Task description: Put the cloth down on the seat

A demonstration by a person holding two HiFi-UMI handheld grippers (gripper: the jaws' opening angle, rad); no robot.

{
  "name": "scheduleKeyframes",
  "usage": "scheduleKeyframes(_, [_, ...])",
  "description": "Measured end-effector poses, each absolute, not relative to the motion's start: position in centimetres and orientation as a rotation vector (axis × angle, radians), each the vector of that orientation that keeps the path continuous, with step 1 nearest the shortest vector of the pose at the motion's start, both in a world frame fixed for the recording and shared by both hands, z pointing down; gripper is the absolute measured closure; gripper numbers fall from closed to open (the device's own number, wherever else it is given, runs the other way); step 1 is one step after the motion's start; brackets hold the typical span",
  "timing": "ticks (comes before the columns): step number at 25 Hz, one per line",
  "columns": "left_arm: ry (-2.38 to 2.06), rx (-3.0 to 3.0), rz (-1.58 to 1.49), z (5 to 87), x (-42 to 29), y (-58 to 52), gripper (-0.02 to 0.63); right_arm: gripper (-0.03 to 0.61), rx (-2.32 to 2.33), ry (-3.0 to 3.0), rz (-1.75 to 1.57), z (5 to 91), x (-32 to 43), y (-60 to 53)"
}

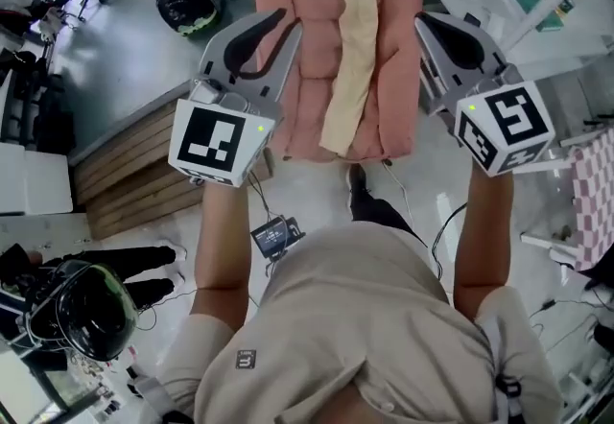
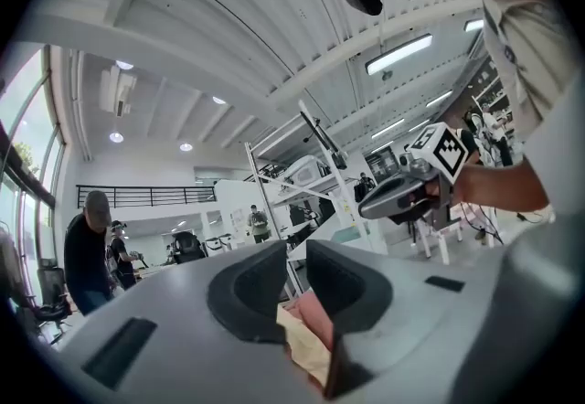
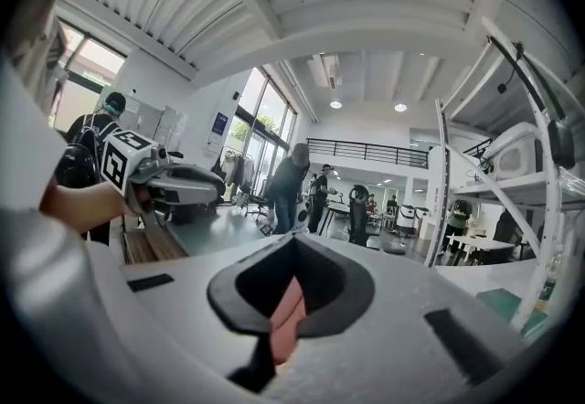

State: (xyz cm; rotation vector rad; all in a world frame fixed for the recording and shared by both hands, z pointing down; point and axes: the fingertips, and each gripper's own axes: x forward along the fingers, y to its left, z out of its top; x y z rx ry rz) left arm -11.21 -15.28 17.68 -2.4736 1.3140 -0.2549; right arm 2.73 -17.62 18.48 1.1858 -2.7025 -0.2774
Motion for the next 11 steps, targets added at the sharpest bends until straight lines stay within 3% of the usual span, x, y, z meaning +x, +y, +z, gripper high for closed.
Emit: scheduleKeyframes(11, [1.361, -2.454, -0.251, 19.0, -16.1, -11.0, 0.551, 0.589, 1.135, -2.686, -0.273, 19.3, -0.8, -13.6])
